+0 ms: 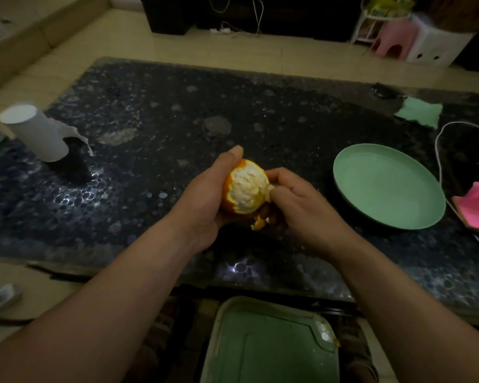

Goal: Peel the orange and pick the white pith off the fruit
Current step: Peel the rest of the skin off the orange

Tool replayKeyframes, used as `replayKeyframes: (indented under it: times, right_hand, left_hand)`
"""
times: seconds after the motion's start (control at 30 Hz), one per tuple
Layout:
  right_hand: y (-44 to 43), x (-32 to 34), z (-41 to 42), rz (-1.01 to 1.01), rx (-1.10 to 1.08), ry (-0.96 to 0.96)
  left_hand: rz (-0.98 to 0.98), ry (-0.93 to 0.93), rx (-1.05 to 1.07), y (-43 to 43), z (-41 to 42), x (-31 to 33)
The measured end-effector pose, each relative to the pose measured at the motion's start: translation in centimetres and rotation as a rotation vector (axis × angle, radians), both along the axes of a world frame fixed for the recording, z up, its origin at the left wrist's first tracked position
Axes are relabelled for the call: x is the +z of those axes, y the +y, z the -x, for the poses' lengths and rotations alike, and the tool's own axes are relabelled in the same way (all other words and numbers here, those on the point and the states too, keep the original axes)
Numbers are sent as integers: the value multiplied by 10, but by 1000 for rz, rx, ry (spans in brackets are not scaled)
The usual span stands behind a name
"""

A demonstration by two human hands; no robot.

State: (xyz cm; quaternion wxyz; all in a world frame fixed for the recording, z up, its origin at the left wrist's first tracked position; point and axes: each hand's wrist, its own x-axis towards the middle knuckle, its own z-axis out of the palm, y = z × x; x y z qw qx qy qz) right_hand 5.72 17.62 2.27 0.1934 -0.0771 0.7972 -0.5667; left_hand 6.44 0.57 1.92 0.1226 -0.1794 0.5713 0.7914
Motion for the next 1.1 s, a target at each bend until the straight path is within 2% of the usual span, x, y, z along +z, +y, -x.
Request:
replayKeyframes:
  times: [0.1, 0.27, 0.4, 0.6, 0.8, 0.83, 0.87, 0.97, 1.0, 1.1]
  right_hand:
    - [0, -1, 1, -39, -32, 58]
    - [-4, -6, 0, -111, -95, 142]
    - [-5, -3, -3, -48, -74, 151]
    - [-8, -2, -1, 328, -94, -22]
    - [-9, -8, 6, 784, -219, -381]
    - [-5, -10, 9, 782, -255, -400]
    - [-1, -13, 11, 665, -281, -368]
    - [0, -27, 13, -62, -209, -62]
    - [-3, -34, 14, -219, -169, 52]
    - [-7, -57, 13, -439, -44, 280]
  left_hand:
    - [42, 5, -43, -2, 0, 3]
    - [212, 73, 14, -2, 0, -2]
    - [225, 109, 23, -4, -3, 0]
    - [-119, -61, 15, -7, -4, 7]
    - [-410, -230, 89, -13, -4, 1]
    - [-428, -239, 117, -16, -3, 1]
    - [-404, -231, 133, -18, -2, 0]
    - [-272, -188, 133, -16, -1, 0]
    - [-243, -182, 131, -14, -2, -2]
    - [-191, -190, 131, -9, -2, -4]
